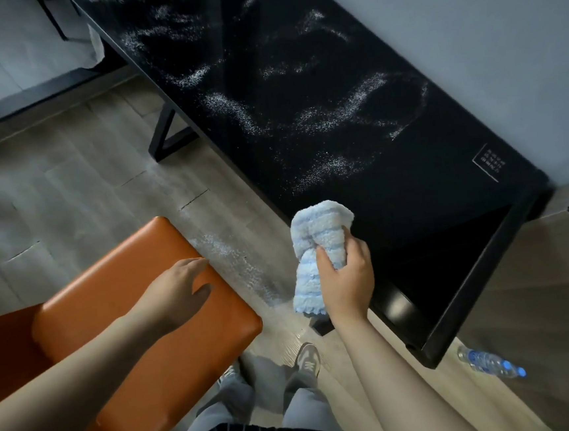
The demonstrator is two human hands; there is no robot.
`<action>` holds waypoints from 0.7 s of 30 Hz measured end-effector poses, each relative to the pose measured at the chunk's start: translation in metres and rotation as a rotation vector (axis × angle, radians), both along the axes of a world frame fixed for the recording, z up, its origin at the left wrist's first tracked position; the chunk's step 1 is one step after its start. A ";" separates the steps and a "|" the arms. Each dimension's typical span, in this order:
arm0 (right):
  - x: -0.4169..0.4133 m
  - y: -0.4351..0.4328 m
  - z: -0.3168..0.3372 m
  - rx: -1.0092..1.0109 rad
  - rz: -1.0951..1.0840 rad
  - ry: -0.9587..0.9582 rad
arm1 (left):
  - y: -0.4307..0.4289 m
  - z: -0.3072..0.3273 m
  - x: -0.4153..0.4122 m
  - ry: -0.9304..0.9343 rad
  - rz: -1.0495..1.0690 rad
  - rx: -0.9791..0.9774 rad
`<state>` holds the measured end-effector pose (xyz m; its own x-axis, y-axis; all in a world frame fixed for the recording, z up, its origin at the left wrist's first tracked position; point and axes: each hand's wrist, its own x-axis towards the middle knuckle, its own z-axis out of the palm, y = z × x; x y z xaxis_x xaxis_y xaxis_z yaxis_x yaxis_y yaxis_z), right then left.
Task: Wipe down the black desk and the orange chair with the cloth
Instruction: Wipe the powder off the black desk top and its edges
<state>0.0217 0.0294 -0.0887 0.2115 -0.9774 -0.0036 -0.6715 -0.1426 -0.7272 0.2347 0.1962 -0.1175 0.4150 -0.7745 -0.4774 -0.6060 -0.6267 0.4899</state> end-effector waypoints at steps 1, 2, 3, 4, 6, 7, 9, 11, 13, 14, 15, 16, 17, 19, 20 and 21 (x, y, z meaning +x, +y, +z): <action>-0.012 -0.001 0.005 -0.004 -0.032 -0.001 | -0.006 0.007 -0.005 0.013 -0.020 -0.002; -0.026 -0.002 0.009 -0.007 -0.064 0.002 | -0.011 0.010 -0.008 0.028 -0.029 0.011; -0.040 -0.003 0.013 -0.010 -0.100 0.004 | -0.019 0.016 -0.013 0.025 -0.050 0.002; -0.054 -0.004 0.015 -0.010 -0.140 0.009 | -0.026 0.023 -0.019 0.030 -0.074 -0.005; -0.084 -0.003 0.016 -0.007 -0.225 0.043 | -0.036 0.033 -0.031 0.031 -0.117 -0.014; -0.099 -0.001 0.015 -0.004 -0.269 0.070 | -0.040 0.035 -0.037 0.035 -0.140 -0.027; -0.126 0.003 0.011 0.014 -0.350 0.105 | -0.049 0.043 -0.049 0.028 -0.192 -0.036; -0.147 0.006 0.004 0.022 -0.414 0.118 | -0.057 0.045 -0.060 0.039 -0.233 -0.036; -0.162 0.009 -0.005 0.028 -0.446 0.150 | -0.064 0.045 -0.072 0.052 -0.251 -0.028; -0.167 0.009 -0.010 0.045 -0.460 0.163 | -0.066 0.045 -0.077 0.061 -0.257 -0.024; -0.169 0.010 -0.014 0.068 -0.474 0.169 | -0.069 0.042 -0.082 0.066 -0.270 -0.019; -0.170 0.011 -0.018 0.086 -0.484 0.166 | -0.071 0.041 -0.086 0.070 -0.284 -0.012; -0.168 0.011 -0.022 0.092 -0.483 0.161 | -0.073 0.039 -0.089 0.071 -0.297 -0.008; -0.159 0.010 -0.027 0.087 -0.456 0.153 | -0.076 0.037 -0.094 0.078 -0.307 0.001; -0.152 0.009 -0.028 0.078 -0.436 0.143 | -0.077 0.036 -0.096 0.078 -0.308 0.004; -0.144 0.008 -0.029 0.069 -0.413 0.124 | -0.078 0.036 -0.097 0.072 -0.309 0.006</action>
